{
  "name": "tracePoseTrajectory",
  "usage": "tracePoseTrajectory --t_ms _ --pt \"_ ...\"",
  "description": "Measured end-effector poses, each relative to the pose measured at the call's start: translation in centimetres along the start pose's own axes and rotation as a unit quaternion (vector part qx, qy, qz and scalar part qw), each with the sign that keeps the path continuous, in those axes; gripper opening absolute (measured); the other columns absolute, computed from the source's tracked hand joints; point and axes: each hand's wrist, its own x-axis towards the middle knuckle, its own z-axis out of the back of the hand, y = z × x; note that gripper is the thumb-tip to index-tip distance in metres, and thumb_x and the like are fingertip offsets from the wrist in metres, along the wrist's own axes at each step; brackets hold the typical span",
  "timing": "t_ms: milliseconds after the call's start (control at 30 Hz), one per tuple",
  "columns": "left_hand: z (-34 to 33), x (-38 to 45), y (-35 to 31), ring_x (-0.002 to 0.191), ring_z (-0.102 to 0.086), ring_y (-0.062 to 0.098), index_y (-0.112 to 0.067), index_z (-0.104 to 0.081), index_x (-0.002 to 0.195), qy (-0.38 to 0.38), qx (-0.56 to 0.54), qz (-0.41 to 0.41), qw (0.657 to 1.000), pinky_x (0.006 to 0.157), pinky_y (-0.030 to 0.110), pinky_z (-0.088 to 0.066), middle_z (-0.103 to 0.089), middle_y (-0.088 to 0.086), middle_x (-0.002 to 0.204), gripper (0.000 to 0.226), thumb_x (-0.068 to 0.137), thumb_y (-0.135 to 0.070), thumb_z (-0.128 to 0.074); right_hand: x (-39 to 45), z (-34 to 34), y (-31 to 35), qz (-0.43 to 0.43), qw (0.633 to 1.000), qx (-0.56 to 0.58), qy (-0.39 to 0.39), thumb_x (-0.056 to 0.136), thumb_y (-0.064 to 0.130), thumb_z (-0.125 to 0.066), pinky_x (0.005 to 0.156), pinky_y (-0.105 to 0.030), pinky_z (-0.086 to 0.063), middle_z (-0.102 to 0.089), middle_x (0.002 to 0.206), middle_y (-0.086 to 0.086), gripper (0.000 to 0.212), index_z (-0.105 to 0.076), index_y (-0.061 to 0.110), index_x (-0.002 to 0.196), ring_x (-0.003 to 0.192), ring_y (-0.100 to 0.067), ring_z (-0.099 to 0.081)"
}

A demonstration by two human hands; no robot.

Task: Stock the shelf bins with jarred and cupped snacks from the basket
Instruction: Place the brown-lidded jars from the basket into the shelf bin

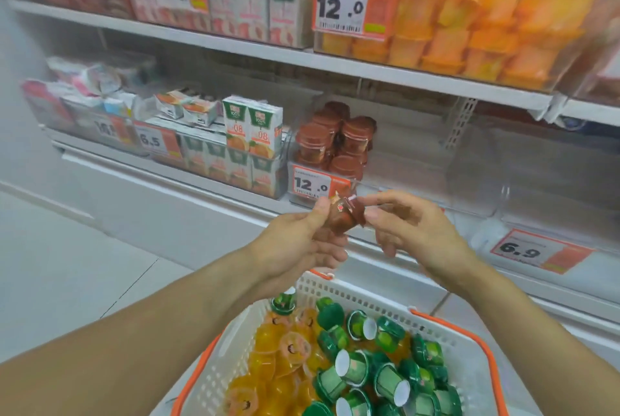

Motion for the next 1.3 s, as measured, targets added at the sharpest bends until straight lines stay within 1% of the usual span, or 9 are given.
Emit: tracePoseTrajectory --t_ms 100,267,333,400,533,667,900,1200,1300 --pt "-0.5 0.7 -0.6 0.064 -0.063 0.021 0.005 -0.063 0.100 0.019 -0.034 0.004 0.999 0.058 0.026 -0.052 -0.064 0.017 0.082 0.050 0.103 -0.040 -0.042 1.0 -0.2 1.1 0.028 0.999 -0.011 -0.043 0.073 0.033 -0.075 0.065 -0.029 -0.055 -0.074 0.090 -0.008 0.031 -0.074 0.013 0.097 0.079 -0.017 -0.067" --pt "-0.6 1.7 -1.9 0.061 -0.065 0.024 -0.002 -0.062 0.110 0.011 -0.019 0.013 1.000 0.047 0.027 -0.045 -0.067 0.016 0.093 0.051 0.106 -0.045 -0.036 3.3 -0.1 3.1 0.089 0.989 -0.058 -0.105 0.084 0.017 -0.075 0.061 -0.017 -0.050 -0.076 0.076 0.000 0.012 -0.076 0.006 0.089 0.064 -0.003 -0.066" --pt "-0.1 2.1 -2.0 0.057 -0.064 0.023 -0.005 -0.062 0.108 -0.029 0.026 0.023 0.999 0.042 0.026 -0.036 -0.067 0.015 0.094 0.044 0.107 -0.040 -0.035 4.7 0.0 3.8 0.109 0.979 -0.083 -0.154 0.084 0.022 -0.078 0.064 -0.017 -0.051 -0.076 0.076 0.002 0.013 -0.078 0.010 0.087 0.070 -0.006 -0.070" --pt "0.4 2.7 -1.9 0.053 -0.059 0.021 -0.008 -0.062 0.099 -0.079 0.057 0.018 0.995 0.041 0.023 -0.030 -0.065 0.013 0.088 0.027 0.104 -0.026 -0.042 6.6 0.0 4.1 0.108 0.970 -0.113 -0.184 0.081 0.031 -0.080 0.071 -0.022 -0.054 -0.077 0.080 0.003 0.015 -0.079 0.017 0.086 0.079 -0.010 -0.073" --pt "1.1 4.0 -1.5 0.044 -0.054 0.019 -0.007 -0.060 0.101 -0.131 0.064 0.012 0.989 0.038 0.021 -0.027 -0.064 0.012 0.082 0.014 0.097 -0.010 -0.047 10.1 -0.1 3.9 0.090 0.946 -0.217 -0.224 0.074 0.045 -0.083 0.076 -0.020 -0.056 -0.076 0.079 0.012 0.023 -0.080 0.026 0.086 0.079 -0.002 -0.071" --pt "1.3 4.7 -1.4 0.043 -0.053 0.019 -0.008 -0.061 0.095 -0.137 0.065 0.012 0.988 0.038 0.020 -0.027 -0.064 0.011 0.076 0.011 0.095 -0.008 -0.050 10.9 -0.7 3.2 0.075 0.927 -0.288 -0.227 0.073 0.046 -0.084 0.064 -0.002 -0.044 -0.072 0.080 0.017 0.027 -0.080 0.025 0.090 0.078 0.007 -0.065" --pt "1.5 5.3 -0.8 0.042 -0.054 0.019 -0.009 -0.059 0.087 -0.140 0.085 0.028 0.986 0.043 0.022 -0.028 -0.065 0.008 0.071 0.013 0.095 -0.009 -0.049 11.1 -1.4 2.0 0.100 0.912 -0.323 -0.232 0.081 0.047 -0.076 0.070 -0.006 -0.041 -0.074 0.095 0.008 0.030 -0.078 0.025 0.102 0.087 -0.002 -0.066" --pt "0.9 5.9 0.5 0.048 -0.056 0.020 -0.003 -0.062 0.102 -0.130 0.124 0.070 0.981 0.041 0.021 -0.031 -0.068 0.011 0.082 0.018 0.094 -0.010 -0.049 10.7 -1.0 1.5 0.090 0.907 -0.352 -0.214 0.090 0.038 -0.071 0.065 0.002 -0.034 -0.064 0.113 0.004 0.029 -0.073 0.028 0.116 0.087 -0.004 -0.056" --pt "0.5 6.3 0.8 0.049 -0.057 0.021 -0.001 -0.063 0.105 -0.124 0.128 0.082 0.981 0.041 0.021 -0.032 -0.069 0.011 0.082 0.021 0.094 -0.011 -0.048 10.4 -1.1 1.5 0.096 0.909 -0.352 -0.202 0.092 0.034 -0.068 0.076 -0.002 -0.034 -0.059 0.118 0.003 0.033 -0.069 0.025 0.124 0.091 -0.004 -0.055"
